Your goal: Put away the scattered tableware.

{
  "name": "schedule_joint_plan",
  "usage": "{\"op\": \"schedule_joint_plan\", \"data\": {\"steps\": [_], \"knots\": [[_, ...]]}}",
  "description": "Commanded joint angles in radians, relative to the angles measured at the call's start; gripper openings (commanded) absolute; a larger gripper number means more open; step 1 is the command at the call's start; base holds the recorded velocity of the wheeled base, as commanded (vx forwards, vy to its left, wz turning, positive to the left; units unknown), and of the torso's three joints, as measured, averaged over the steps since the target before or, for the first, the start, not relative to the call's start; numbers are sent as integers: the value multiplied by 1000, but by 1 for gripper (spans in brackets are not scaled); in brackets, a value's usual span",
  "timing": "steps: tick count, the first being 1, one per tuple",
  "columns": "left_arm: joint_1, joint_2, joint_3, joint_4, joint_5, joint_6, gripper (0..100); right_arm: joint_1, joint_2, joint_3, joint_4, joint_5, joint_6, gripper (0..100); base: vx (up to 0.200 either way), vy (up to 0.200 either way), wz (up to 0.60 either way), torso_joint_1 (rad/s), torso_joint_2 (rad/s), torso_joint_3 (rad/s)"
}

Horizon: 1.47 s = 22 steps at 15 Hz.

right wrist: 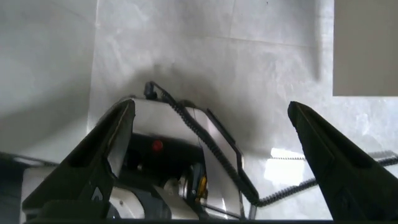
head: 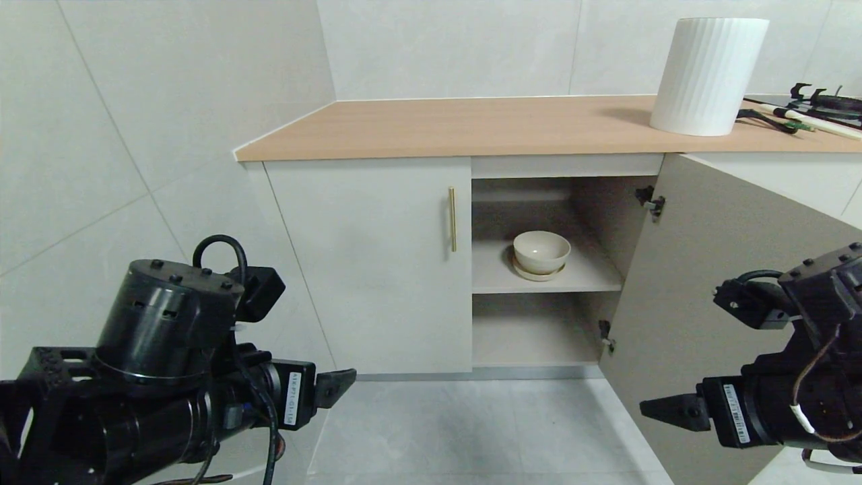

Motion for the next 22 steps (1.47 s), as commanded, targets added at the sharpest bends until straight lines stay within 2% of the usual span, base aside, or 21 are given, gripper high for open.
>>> {"op": "schedule_joint_plan", "data": {"steps": [1, 7, 10, 12, 14, 16, 18, 22], "knots": [[-1, 9, 0, -1, 3, 0, 100, -1, -4, 5, 23, -1, -24, 100, 0, -200, 0, -2, 2, 7], [0, 14, -3, -1, 3, -2, 100, -2, -15, -1, 132, -24, -70, 100, 0, -200, 0, 6, 0, -2], [-1, 15, -1, -1, 3, -2, 100, -24, -73, -18, 256, -79, -145, 100, 0, -200, 0, 2, 1, 5], [0, 14, -1, -1, 3, -2, 100, -47, -110, -32, 310, -82, -182, 100, 0, 0, 0, 0, 0, 0], [0, 14, -1, -1, 3, -2, 100, -113, -144, -78, 396, -120, -214, 100, 0, 0, 0, 0, 0, 0], [0, 15, -1, -1, 3, -2, 100, -217, -141, -89, 393, -182, -243, 100, 0, 0, 0, 0, 0, 0], [0, 15, -1, -1, 1, -2, 100, -321, -116, -112, 388, -195, -265, 100, 0, 0, 0, 0, 0, 0], [0, 15, -1, -1, 1, -2, 100, -459, -87, -133, 341, -218, -288, 100, 0, 0, 0, 0, 0, 0]]}}
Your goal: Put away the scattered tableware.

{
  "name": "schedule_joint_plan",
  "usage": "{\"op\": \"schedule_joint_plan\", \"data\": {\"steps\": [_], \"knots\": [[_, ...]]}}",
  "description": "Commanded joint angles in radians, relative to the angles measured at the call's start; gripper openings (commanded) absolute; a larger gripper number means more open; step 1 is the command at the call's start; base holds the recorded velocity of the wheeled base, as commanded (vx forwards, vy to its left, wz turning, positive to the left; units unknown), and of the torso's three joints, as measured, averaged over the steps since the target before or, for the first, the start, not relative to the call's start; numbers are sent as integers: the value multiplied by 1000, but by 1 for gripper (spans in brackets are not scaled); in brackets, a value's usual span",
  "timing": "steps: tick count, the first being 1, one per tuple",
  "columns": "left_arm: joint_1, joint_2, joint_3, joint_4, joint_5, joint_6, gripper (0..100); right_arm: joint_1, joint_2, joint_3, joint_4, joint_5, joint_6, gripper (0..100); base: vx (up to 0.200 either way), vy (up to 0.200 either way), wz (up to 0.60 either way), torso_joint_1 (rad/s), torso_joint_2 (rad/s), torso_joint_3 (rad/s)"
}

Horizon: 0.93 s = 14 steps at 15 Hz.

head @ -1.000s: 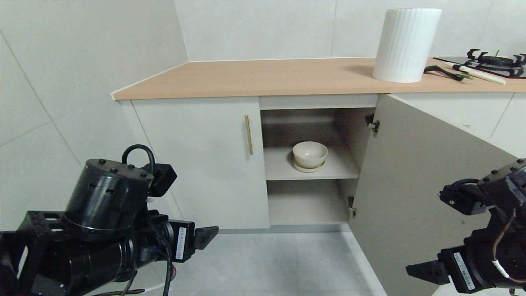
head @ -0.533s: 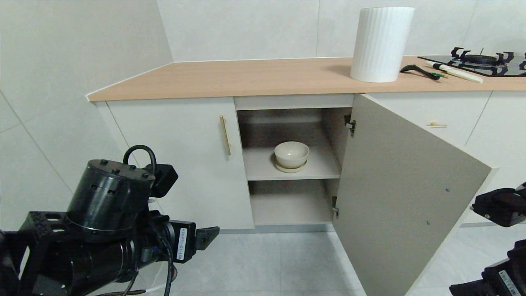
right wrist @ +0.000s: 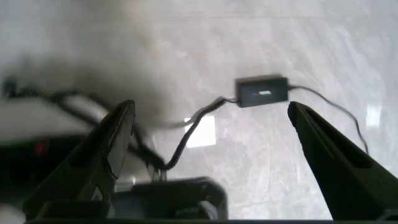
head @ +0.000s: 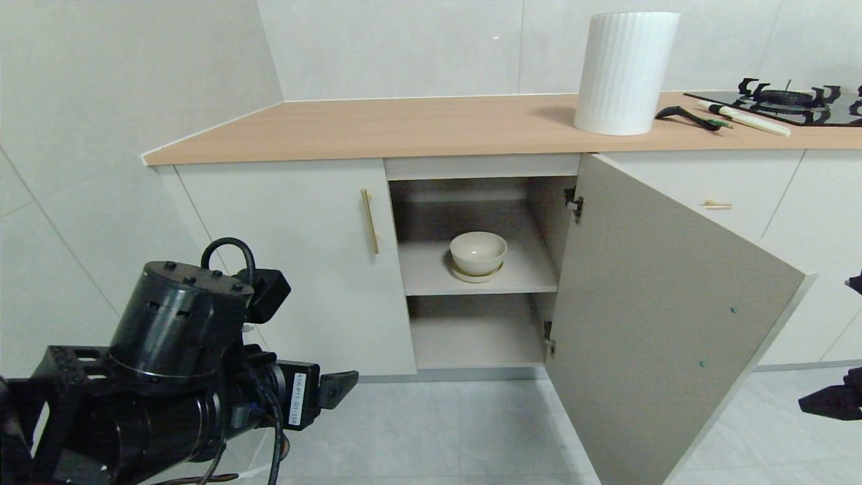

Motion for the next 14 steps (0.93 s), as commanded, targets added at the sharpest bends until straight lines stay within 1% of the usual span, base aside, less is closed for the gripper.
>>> {"op": "schedule_joint_plan", "data": {"steps": [1, 4, 7, 10, 14], "knots": [[0, 1, 0, 0, 0, 0, 100, -65, 31, -3, -61, -2, -7, 100, 0, 0, 0, 0, 0, 0], [0, 1, 0, 0, 0, 0, 100, -137, 80, 1, -234, -2, 0, 100, 0, 0, 0, 0, 0, 0], [0, 1, 0, 0, 0, 0, 100, -177, 150, 4, -336, 1, 21, 100, 0, 0, 0, 0, 0, 0], [0, 1, 0, 0, 0, 0, 100, -170, 194, 15, -417, 2, 73, 100, 0, 0, 0, 0, 0, 0], [0, 1, 0, 0, 0, 0, 100, -120, 226, 54, -520, 4, 109, 100, 0, 0, 0, 0, 0, 0]]}}
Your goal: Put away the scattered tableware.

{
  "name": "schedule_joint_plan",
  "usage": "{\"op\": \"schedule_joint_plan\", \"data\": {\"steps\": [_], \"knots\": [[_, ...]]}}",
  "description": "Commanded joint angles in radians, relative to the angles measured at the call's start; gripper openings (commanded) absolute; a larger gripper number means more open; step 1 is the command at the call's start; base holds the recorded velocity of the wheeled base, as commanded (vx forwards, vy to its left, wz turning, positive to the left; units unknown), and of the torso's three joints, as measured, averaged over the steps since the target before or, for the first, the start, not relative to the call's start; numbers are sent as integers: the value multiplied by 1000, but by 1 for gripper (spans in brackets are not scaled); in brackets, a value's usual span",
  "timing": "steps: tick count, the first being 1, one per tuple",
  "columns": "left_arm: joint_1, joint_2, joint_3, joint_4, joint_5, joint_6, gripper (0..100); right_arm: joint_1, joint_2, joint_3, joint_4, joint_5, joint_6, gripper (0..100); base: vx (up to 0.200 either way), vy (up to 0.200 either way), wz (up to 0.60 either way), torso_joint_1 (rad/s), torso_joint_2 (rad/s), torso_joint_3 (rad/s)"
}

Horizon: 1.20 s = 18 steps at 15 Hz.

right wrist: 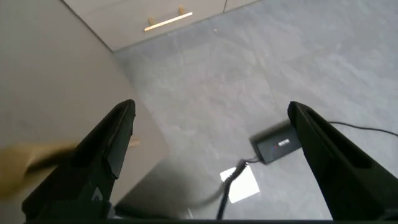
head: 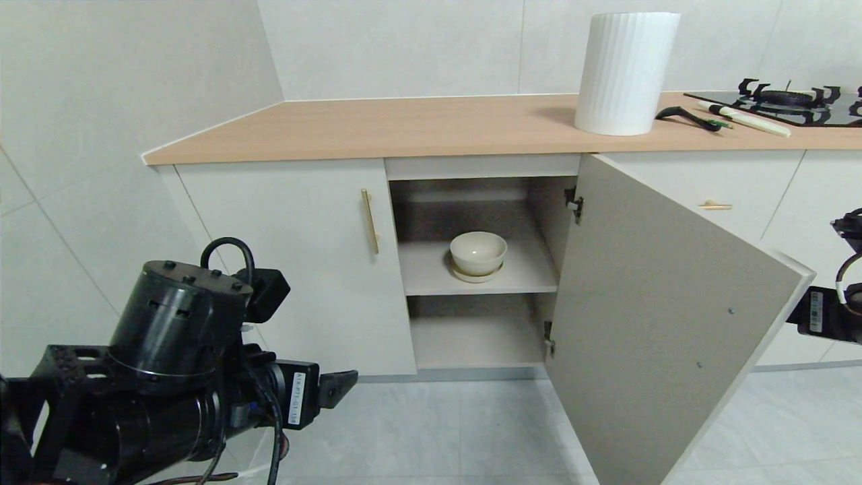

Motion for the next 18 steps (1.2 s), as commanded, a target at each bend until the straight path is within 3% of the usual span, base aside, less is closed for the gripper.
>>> {"op": "schedule_joint_plan", "data": {"steps": [1, 4, 10, 13, 18], "knots": [[0, -1, 0, 0, 0, 0, 100, 33, 34, 26, -36, 2, 8, 100, 0, 0, 0, 0, 0, 0], [0, 1, -1, 0, 0, 0, 100, 87, 45, 38, -64, 2, 45, 100, 0, 0, 0, 0, 0, 0], [0, -4, -3, 0, 2, 0, 100, 323, 85, 39, -122, 4, 226, 100, 0, 0, 0, 0, 0, 0], [0, -7, -6, 0, 3, 0, 100, 406, 134, 23, -190, 27, 233, 100, 0, 0, 0, 0, 0, 0], [0, -16, -11, -6, 2, -2, 100, 487, 364, -177, -214, 98, 227, 100, 0, 0, 0, 0, 0, 0]]}}
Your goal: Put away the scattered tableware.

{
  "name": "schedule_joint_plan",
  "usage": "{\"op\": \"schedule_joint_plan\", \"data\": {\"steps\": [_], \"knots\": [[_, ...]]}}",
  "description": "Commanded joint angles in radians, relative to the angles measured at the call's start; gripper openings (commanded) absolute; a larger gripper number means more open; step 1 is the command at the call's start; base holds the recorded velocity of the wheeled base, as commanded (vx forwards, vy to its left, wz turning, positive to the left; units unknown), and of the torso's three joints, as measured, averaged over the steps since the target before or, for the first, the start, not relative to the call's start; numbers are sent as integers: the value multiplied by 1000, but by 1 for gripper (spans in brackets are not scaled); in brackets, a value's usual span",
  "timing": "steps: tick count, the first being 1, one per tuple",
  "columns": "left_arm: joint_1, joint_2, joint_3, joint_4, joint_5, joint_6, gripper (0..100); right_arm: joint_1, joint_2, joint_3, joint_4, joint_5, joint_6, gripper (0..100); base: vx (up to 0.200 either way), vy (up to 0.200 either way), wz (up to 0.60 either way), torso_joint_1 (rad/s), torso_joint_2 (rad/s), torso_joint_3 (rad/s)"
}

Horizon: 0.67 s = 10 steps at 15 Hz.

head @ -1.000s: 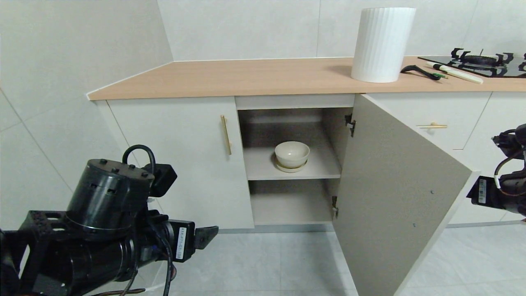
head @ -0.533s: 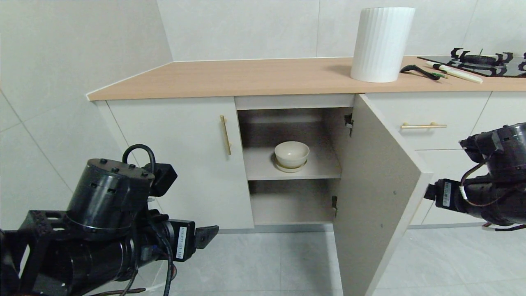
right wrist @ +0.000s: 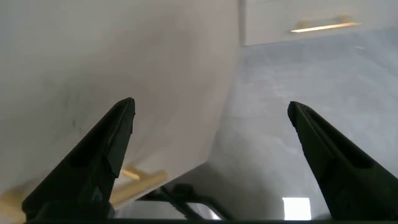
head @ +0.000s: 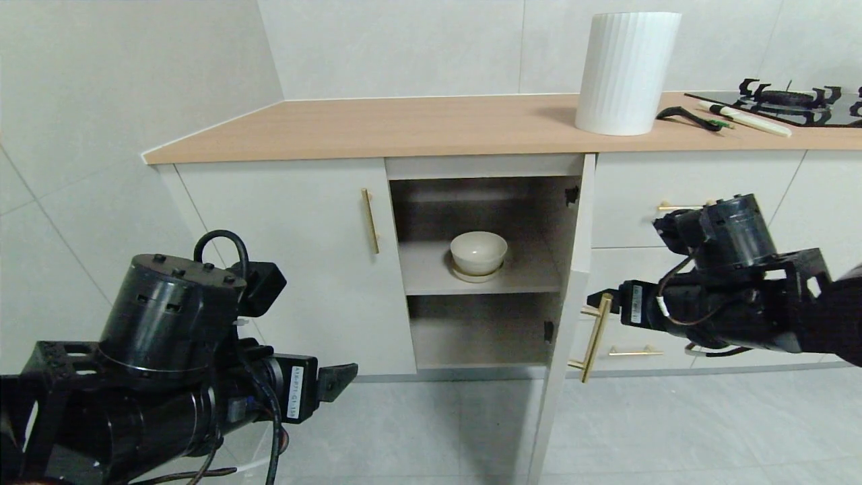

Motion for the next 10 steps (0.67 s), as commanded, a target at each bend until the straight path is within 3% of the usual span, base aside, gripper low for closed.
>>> {"op": "schedule_joint_plan", "data": {"steps": [1, 6, 10], "knots": [[-1, -4, -1, -3, 0, -1, 100, 28, 169, -113, -2, 27, -2, 100, 0, 0, 0, 0, 0, 0], [0, 13, -1, -5, 0, 1, 100, 41, 281, -164, -11, 35, 7, 100, 0, 0, 0, 0, 0, 0], [-3, 30, 1, -34, 2, 1, 100, 41, 332, -156, -145, 32, 33, 100, 0, 0, 0, 0, 0, 0]]}}
